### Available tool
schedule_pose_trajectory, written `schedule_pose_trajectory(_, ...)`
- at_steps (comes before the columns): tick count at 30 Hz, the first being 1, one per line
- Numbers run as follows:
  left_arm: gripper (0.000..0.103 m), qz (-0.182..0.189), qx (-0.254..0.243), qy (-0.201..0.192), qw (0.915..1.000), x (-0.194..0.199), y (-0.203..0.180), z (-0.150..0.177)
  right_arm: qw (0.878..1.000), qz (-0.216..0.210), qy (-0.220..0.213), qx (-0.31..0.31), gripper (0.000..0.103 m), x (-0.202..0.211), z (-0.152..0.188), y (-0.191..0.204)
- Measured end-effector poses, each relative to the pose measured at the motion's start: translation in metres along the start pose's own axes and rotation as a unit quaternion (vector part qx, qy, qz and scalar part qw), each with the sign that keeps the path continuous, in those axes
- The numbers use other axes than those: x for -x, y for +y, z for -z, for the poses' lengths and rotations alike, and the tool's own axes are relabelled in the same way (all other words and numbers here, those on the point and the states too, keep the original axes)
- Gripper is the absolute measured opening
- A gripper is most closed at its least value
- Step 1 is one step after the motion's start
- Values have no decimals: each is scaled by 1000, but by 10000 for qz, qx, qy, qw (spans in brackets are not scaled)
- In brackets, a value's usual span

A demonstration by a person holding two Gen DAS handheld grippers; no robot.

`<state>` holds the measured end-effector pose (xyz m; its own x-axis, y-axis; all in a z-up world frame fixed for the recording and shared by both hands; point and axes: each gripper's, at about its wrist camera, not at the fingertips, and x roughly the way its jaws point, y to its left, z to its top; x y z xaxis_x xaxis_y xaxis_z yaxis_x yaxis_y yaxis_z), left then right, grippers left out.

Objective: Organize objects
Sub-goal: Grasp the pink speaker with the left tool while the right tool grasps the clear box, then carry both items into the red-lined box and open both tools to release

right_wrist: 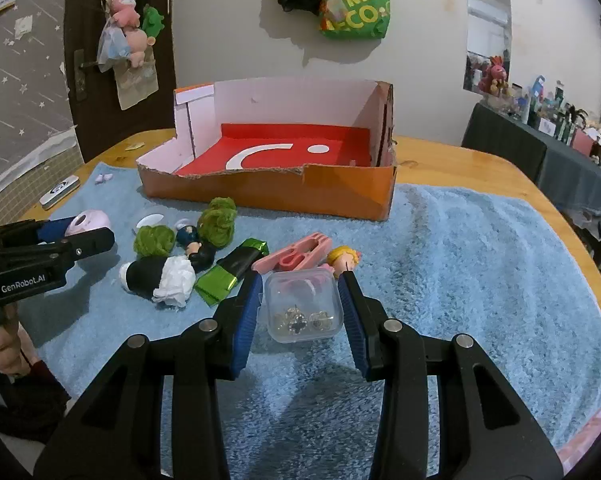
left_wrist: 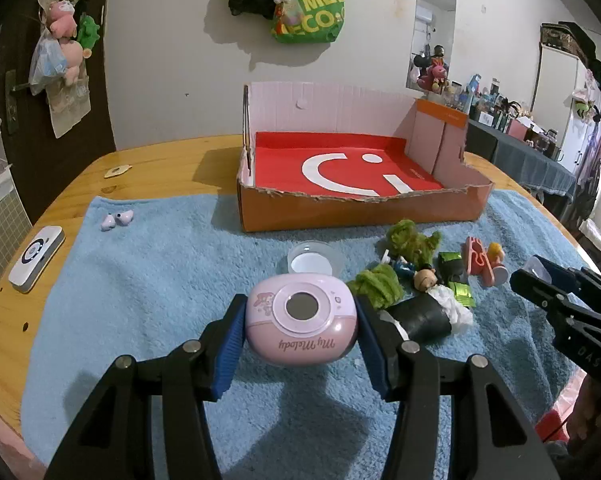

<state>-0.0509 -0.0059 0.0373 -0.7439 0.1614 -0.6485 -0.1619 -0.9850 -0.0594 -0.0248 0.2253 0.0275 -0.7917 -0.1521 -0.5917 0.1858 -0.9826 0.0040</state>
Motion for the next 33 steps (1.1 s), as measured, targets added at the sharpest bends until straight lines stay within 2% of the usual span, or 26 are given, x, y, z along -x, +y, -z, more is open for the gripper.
schedule_pose_trajectory(11, 55, -14, 17, 97, 10000, -4, 1, 5, 9999, -5, 134, -109, 38, -7, 4, -3)
schedule_pose_trajectory(17, 55, -17, -88, -76, 9999, 0, -1, -7, 9999, -46, 61, -67, 38, -5, -8, -4)
schedule_pose_trajectory(22, 55, -121, -111, -259, 9995, 1, -1, -45, 9996, -119, -236, 89, 38, -2, -50, -5)
schedule_pose_trajectory(25, 55, -64, -117, -265, 9996, -7, -2, -72, 9993, -161, -315, 91, 38, -9, -79, -10)
schedule_pose_trajectory(28, 55, 52, -117, -47, 9999, -27, 0, -99, 9994, -262, -225, 66, 38, -27, -107, -19)
schedule_pose_trajectory(33, 55, 172, -204, 484, 9985, -74, 1, -127, 9987, -391, 307, 114, 38, -70, -138, -32)
